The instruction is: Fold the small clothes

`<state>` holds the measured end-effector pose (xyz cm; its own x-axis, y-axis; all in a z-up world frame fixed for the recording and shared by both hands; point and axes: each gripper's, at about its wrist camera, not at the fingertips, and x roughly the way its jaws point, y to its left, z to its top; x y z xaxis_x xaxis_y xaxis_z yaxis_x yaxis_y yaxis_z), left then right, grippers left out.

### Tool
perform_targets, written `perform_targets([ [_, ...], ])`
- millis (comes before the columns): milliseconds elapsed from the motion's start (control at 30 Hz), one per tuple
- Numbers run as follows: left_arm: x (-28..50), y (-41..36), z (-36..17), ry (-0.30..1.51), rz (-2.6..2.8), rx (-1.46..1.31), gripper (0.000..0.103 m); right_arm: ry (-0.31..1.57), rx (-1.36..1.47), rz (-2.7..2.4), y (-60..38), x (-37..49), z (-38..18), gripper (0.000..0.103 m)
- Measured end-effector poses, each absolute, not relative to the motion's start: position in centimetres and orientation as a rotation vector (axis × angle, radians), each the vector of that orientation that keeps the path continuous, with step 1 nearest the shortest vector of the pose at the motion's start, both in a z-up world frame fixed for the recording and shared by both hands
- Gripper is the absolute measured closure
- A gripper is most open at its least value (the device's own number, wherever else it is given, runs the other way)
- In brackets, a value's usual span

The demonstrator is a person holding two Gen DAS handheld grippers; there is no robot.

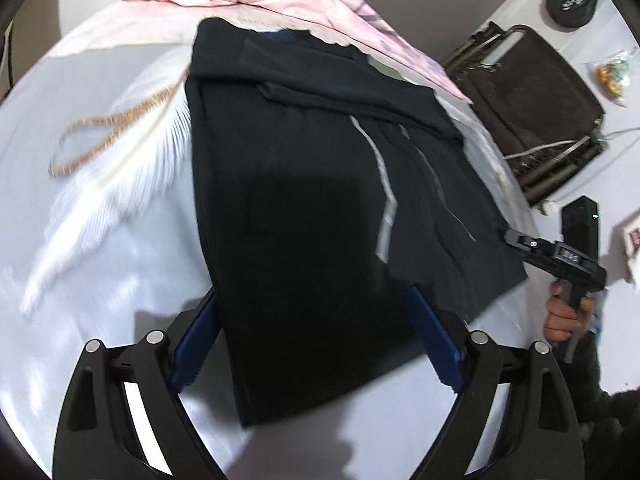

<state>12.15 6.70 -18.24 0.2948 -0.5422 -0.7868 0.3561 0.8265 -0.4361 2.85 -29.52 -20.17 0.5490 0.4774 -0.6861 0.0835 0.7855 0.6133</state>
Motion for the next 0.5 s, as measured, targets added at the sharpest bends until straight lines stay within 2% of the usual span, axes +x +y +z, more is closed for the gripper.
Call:
perform_targets([
  [133, 11.5, 6.7, -18.5, 1.122, -0.646, -0.233, 0.03, 0.978, 0.648, 0.292, -28.8, 1.9, -20.2, 0.062],
  [200, 12.1, 6.6, -18.6, 1.13, -0.647, -0.261, 0.043, 0.977, 0.633, 0.281, -28.6, 2.1, -20.2, 0.069],
  [267, 12.6, 6.5, -18.7, 1.147, -0.648, -0.286, 0.047, 0.981, 0.643, 0.292, -28.5, 2.2, -20.2, 0.08],
  [333, 12.6, 6.4, -18.7, 1.142, -0.63, -0.266, 0.054, 0.986, 0.632, 0.284, -28.5, 2.3, -20.2, 0.083],
  [400, 12.3, 6.8, -18.7, 1.135, -0.597, -0.235, 0.076, 0.988, 0.632, 0.269, -28.6, 2.2, -20.4, 0.086],
  [467, 12.5, 7.5, -18.8, 1.14, -0.571, -0.239, 0.092, 0.975, 0.654, 0.251, -28.8, 2.1, -20.4, 0.088],
  [500, 12.8, 8.1, -18.8, 1.146, -0.58, -0.274, 0.094, 0.967, 0.667, 0.252, -29.0, 2.1, -20.2, 0.089],
])
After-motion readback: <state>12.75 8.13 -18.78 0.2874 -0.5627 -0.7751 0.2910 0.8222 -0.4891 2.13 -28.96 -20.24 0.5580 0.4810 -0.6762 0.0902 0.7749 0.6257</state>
